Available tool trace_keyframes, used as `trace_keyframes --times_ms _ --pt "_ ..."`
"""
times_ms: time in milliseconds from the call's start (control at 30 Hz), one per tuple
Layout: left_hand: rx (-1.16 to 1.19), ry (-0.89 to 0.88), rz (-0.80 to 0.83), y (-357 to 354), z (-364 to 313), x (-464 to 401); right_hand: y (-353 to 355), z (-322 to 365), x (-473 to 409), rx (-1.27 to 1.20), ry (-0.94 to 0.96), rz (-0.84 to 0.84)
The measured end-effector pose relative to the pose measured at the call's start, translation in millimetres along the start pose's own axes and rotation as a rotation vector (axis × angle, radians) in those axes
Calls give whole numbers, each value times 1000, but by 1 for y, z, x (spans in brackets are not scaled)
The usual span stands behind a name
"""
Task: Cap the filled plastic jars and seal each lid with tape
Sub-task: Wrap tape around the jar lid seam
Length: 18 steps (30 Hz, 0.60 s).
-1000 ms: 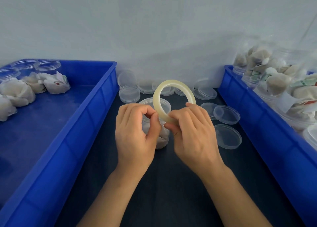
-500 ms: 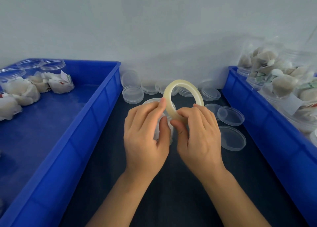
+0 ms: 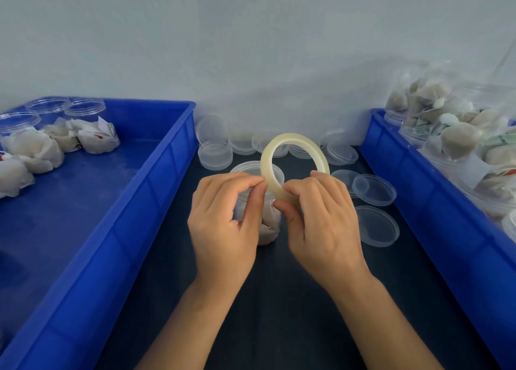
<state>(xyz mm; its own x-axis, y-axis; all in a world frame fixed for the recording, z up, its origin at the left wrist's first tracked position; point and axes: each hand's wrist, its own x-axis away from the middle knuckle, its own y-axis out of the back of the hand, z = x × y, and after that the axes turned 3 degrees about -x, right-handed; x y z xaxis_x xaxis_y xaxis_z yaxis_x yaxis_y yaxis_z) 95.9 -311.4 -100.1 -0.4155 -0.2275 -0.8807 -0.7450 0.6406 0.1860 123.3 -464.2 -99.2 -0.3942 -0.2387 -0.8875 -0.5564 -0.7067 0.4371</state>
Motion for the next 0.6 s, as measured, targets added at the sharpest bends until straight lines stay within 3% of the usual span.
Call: trace_keyframes --times_ms 300,600 --pt "-39 2 59 -3 1 3 2 2 0 18 1 1" --pt "-84 -53 121 -6 1 4 3 10 -2 95 -112 -48"
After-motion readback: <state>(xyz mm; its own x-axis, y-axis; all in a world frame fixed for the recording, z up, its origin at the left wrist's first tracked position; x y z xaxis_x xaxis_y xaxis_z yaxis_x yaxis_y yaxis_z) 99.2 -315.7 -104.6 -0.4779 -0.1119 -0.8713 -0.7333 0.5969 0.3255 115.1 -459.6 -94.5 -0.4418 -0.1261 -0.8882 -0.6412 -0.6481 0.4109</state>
